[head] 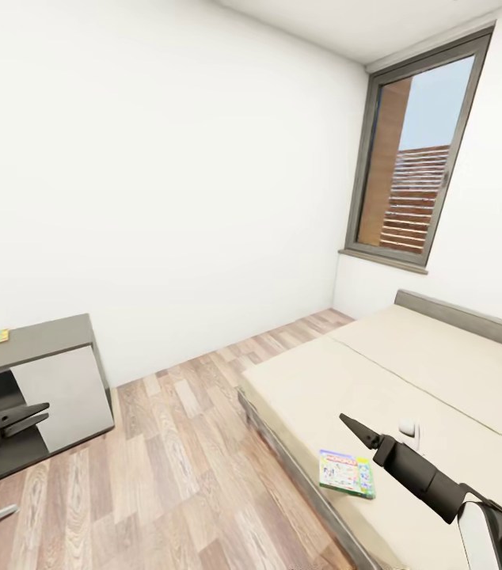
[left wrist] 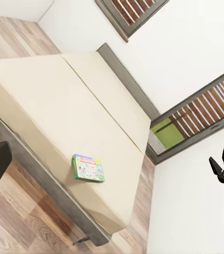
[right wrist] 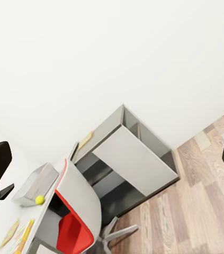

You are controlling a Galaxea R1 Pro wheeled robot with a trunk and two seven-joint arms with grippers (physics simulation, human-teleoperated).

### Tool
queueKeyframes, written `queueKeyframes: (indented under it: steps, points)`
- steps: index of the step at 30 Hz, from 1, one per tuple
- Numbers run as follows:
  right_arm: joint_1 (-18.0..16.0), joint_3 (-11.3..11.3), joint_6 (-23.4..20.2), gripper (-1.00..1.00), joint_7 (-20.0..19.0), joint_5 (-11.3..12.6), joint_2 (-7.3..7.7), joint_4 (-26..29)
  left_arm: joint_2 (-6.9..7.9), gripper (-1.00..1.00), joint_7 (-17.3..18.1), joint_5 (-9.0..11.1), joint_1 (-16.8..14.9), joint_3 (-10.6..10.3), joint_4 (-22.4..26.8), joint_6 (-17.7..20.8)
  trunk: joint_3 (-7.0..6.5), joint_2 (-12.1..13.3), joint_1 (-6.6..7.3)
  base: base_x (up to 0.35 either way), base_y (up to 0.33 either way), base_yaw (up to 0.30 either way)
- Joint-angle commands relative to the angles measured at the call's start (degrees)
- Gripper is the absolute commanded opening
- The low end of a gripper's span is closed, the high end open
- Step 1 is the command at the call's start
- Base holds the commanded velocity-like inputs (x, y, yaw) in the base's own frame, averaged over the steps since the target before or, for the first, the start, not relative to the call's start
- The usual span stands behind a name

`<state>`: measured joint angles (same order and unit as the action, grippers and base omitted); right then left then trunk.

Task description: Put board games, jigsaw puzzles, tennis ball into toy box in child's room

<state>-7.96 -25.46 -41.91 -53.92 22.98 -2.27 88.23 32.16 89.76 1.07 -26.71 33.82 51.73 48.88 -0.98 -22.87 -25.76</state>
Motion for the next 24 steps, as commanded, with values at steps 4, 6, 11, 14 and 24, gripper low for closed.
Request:
queueKeyframes:
  steps: [4, 6, 11, 14, 24]
  points:
    - [-0.04, -0.11, -0.40, 1.00, -0.12, 0.18, 0.04, 0.01, 0.01, 1.00, 0.24, -0.02, -0.01, 0.02, -0.05, 0.61, 0.24, -0.05, -0.02, 0.000, 0.274, -0.098]
    - [-0.04, -0.11, -0.42, 1.00, -0.10, 0.22, 0.11, 0.01, 0.01, 1.00, 0.24, -0.02, -0.01, 0.02, -0.05, 0.61, 0.37, -0.05, -0.02, 0.000, 0.259, -0.122]
    - [-0.04, -0.11, -0.44, 1.00, -0.06, 0.25, 0.20, 0.01, 0.01, 1.00, 0.24, -0.02, -0.01, 0.02, -0.05, 0.61, 0.72, -0.05, -0.02, 0.000, 0.225, -0.137]
    - [-0.04, -0.11, -0.46, 1.00, -0.05, 0.28, 0.22, 0.01, 0.01, 1.00, 0.24, -0.02, -0.01, 0.02, -0.05, 0.61, 0.94, -0.05, -0.02, 0.000, 0.188, -0.154]
    - [-0.04, -0.03, -0.53, 1.00, -0.04, 0.31, 0.29, -0.07, 0.01, 1.00, 0.24, 0.05, -0.01, 0.02, -0.04, 0.61, 1.67, -0.05, -0.02, 0.000, 0.160, -0.175]
